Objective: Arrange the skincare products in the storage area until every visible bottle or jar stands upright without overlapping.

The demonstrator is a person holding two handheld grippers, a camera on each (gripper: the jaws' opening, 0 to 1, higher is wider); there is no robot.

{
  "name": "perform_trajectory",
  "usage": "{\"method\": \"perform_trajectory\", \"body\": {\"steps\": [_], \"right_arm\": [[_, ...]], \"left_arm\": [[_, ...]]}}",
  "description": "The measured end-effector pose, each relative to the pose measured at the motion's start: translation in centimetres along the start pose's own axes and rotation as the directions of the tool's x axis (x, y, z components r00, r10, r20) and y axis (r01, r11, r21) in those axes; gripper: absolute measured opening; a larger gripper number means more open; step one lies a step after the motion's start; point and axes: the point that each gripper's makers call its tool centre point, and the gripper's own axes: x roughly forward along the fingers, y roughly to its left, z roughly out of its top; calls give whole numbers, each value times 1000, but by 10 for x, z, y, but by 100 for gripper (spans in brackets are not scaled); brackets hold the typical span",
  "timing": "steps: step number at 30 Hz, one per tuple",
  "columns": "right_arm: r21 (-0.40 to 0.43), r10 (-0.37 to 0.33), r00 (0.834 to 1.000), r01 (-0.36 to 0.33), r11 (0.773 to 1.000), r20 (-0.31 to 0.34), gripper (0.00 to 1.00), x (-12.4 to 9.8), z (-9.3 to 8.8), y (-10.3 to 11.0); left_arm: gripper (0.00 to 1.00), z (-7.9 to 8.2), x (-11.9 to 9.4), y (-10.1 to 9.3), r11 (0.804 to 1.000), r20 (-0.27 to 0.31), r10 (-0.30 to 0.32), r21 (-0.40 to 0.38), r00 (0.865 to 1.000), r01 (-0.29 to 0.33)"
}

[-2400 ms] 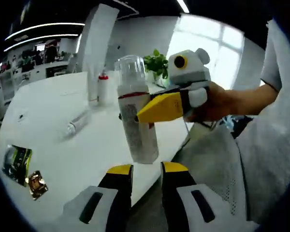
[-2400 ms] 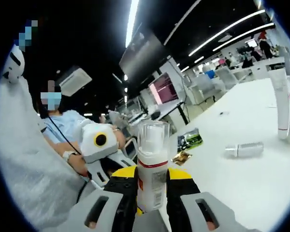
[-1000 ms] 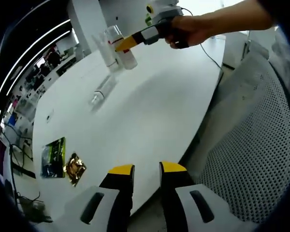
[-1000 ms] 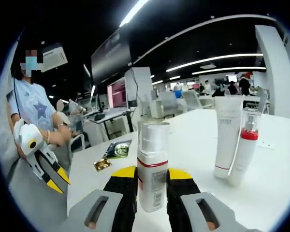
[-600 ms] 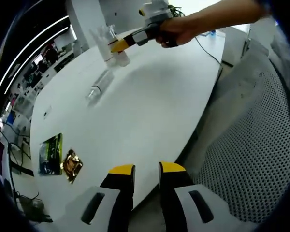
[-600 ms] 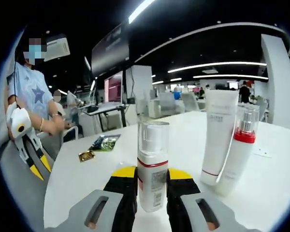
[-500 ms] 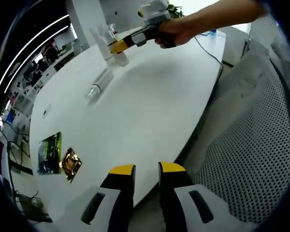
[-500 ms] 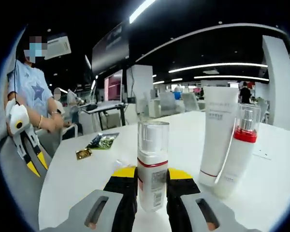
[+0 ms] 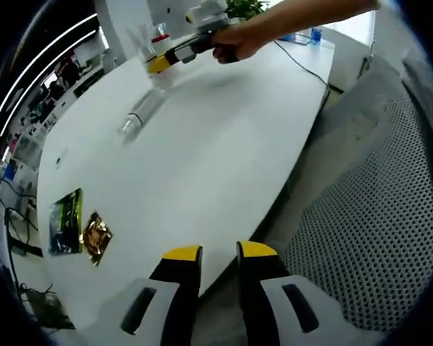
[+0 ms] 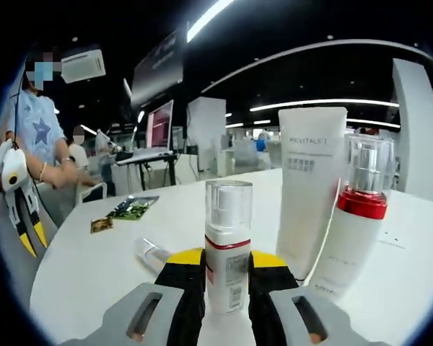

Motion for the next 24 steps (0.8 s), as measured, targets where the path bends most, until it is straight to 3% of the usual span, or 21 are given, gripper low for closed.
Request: {"method": "perform_trajectory", "body": {"steps": [7,18,24], "right_arm": [[-9,-1,1000,1,1000,-1,14,5,-8,-3],[-13,-6,1000,6,1000,25,14,-6,-8,-7],[-37,8,1000,-8,999,-1,14,-6,-9,-6]], "left_arm": [[14,-2,1,0,1000,-12,-5,-11,1000,5],[13,-3,1,2,1000,-14,0,-31,1000,0],[11,-4,1,0,1000,-19,-3,-23,1000,3]]}}
